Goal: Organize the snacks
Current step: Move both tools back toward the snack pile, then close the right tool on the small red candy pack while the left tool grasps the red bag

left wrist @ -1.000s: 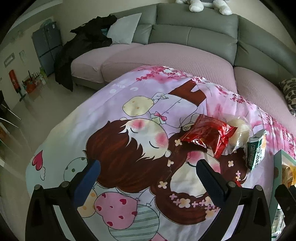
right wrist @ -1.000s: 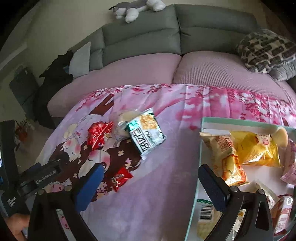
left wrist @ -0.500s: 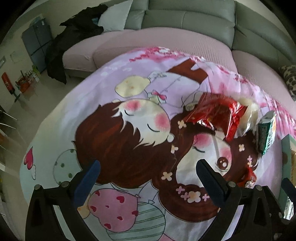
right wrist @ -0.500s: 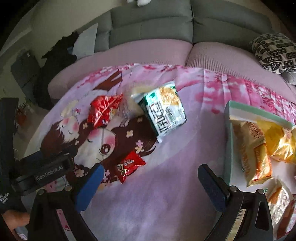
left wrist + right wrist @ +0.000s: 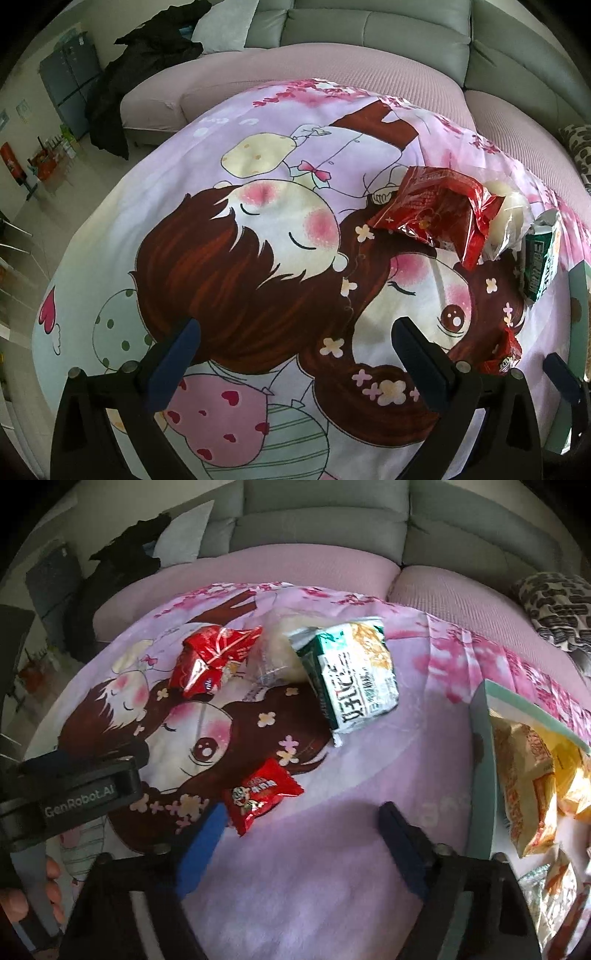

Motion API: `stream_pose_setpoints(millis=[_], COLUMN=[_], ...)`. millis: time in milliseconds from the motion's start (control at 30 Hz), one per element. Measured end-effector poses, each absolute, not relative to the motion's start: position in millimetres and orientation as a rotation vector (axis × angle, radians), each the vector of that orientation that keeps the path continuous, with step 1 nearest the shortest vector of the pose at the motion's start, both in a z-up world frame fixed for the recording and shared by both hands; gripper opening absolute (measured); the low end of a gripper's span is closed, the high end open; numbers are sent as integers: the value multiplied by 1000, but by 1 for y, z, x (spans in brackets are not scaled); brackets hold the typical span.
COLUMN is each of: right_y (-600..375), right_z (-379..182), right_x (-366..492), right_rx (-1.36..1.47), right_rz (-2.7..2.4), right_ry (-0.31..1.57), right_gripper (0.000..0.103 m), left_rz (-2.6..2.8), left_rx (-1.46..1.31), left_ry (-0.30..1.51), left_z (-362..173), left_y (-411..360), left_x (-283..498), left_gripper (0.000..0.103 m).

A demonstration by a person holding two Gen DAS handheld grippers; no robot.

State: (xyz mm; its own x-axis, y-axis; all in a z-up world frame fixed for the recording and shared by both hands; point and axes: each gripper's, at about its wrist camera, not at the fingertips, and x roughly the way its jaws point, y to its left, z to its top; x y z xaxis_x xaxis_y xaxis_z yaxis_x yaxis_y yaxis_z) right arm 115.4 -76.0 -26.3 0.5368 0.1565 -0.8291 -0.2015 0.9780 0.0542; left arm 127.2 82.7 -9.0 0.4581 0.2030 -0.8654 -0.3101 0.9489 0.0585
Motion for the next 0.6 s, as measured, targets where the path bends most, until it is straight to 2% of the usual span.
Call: stream_pose_setpoints(millis=[200,333,567,600], right_y=[-74,-70,-70,-70], right_z=[-25,-26,-26,-26], right_x=[117,117,118,117], right_rx=[-24,-37,-46,-44], right_rz=[255,265,269,270], right_ry=[956,948,943,943], right_gripper=[66,53,44,40], left_rz=[315,309,300,300], left_rx=[-122,-129,-144,-146], left_ry=[1054,1058,1062,1062], left_z=[-11,-13,-14,-14], left_y=[84,84,85,86], left_x=[130,130,130,130], left_gripper=[103,103,103,103])
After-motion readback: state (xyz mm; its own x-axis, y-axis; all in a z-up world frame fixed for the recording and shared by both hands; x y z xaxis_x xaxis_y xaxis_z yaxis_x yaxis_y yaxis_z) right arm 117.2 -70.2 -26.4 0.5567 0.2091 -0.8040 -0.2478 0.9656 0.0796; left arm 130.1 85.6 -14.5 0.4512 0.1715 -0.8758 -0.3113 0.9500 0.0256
